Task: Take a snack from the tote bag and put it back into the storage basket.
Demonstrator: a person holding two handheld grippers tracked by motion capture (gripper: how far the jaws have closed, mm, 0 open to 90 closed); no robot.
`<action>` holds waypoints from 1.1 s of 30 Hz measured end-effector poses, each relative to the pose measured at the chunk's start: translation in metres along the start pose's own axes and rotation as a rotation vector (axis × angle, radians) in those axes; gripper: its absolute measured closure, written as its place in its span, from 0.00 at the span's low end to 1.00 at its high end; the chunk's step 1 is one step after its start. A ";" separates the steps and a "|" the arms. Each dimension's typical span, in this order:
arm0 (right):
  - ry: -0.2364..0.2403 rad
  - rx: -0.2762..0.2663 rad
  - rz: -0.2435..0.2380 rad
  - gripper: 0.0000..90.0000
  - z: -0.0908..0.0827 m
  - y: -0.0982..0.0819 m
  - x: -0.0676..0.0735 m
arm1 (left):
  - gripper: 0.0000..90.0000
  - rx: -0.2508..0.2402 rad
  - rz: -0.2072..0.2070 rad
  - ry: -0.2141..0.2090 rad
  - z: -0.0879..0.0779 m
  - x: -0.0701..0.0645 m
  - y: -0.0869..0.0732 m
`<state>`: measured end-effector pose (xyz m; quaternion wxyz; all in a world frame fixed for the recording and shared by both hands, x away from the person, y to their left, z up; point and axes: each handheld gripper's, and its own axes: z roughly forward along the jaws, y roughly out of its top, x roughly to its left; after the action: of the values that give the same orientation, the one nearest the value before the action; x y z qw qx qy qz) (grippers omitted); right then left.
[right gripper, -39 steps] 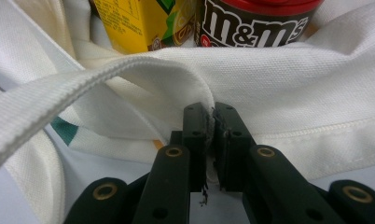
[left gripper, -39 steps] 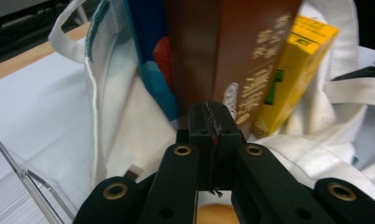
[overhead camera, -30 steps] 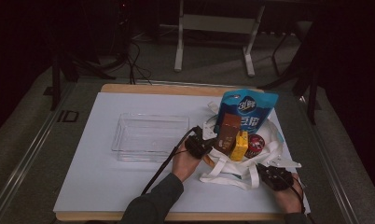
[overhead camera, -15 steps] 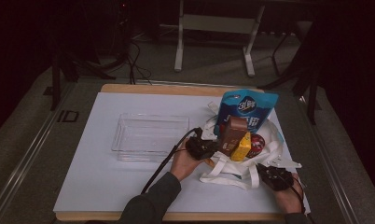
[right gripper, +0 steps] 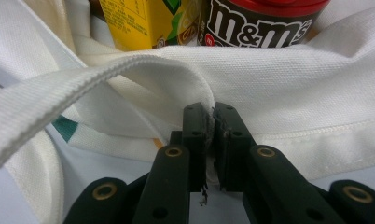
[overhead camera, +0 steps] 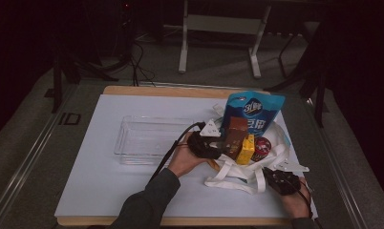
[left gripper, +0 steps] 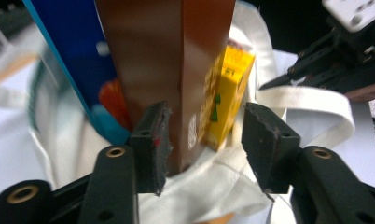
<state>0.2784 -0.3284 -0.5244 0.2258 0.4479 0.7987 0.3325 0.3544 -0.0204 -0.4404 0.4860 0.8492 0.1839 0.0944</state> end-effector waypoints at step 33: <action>0.018 -0.004 0.007 0.92 0.000 -0.001 -0.002 | 0.16 -0.048 0.115 -0.057 0.018 0.031 0.052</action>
<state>0.2791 -0.3308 -0.5248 0.2181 0.4472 0.7985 0.3388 0.4005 -0.0459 -0.4050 0.5049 0.8488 0.1187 0.1021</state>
